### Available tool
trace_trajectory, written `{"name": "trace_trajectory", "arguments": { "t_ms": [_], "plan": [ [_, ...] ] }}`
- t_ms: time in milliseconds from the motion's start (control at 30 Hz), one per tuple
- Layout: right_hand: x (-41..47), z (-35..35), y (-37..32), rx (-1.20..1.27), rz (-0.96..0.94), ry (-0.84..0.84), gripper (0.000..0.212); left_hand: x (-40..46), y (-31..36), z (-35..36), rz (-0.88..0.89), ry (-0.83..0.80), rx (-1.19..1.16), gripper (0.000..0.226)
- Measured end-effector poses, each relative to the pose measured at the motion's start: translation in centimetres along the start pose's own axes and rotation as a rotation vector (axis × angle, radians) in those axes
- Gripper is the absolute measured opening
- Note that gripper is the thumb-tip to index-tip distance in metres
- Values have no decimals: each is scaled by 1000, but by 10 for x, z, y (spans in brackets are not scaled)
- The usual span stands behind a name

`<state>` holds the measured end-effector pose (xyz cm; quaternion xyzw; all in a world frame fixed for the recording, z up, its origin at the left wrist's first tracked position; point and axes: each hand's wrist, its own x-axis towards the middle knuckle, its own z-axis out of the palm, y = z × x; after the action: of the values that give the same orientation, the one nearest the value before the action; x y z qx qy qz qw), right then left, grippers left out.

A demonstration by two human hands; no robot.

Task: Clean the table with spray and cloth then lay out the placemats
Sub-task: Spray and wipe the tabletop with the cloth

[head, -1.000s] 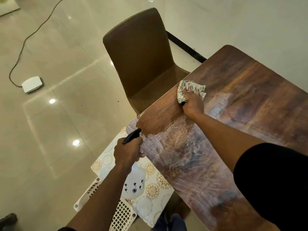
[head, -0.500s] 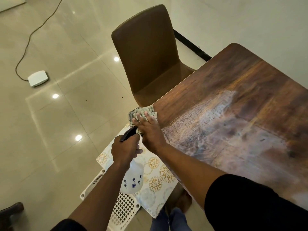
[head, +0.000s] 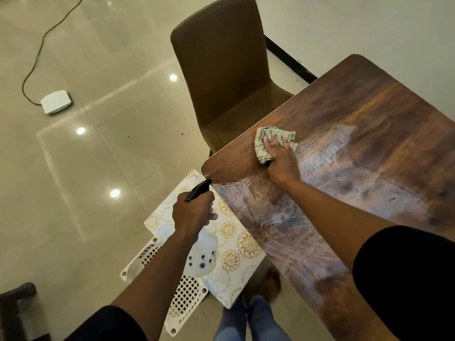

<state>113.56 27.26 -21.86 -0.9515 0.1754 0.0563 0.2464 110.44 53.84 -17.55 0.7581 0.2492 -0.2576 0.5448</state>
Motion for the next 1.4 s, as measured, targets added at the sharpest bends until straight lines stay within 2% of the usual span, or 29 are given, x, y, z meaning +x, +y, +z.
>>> {"name": "trace_trajectory", "arguments": {
  "t_ms": [200, 333, 400, 467, 533, 733, 900, 1133, 1233, 1400],
  "plan": [
    [-13, 23, -33, -30, 100, 53, 85, 0, -3, -13, 1, 8, -59, 14],
    [-38, 48, -73, -19, -121, -8, 74, -1, -6, -19, 16, 6, -89, 8],
    [-43, 61, -93, 22, -287, -52, 70, 0, -7, -21, 17, 9, -90, 17],
    [-42, 72, -103, 10, -397, -88, 78, 0, -6, -21, 10, 13, -82, 9],
    [-38, 76, -105, 0, -411, -98, 84, 0, -7, -20, 0, 23, -79, 8],
    [-61, 74, -84, -11, -433, -100, 91, -8, -11, -9, 3, -28, -39, 14],
    [-123, 60, -32, -5, -440, -88, 93, -22, -11, 0, 10, -105, -43, 18],
    [-203, 45, 35, -70, -347, -43, 105, -39, -19, 0, 0, -195, -34, 20],
    [-214, 45, 37, -120, -319, -37, 106, -43, -25, -7, -17, -187, -38, 19],
    [-196, 47, 20, -186, -387, -74, 99, -42, -31, -19, -27, -146, -65, 16]
  ]
}}
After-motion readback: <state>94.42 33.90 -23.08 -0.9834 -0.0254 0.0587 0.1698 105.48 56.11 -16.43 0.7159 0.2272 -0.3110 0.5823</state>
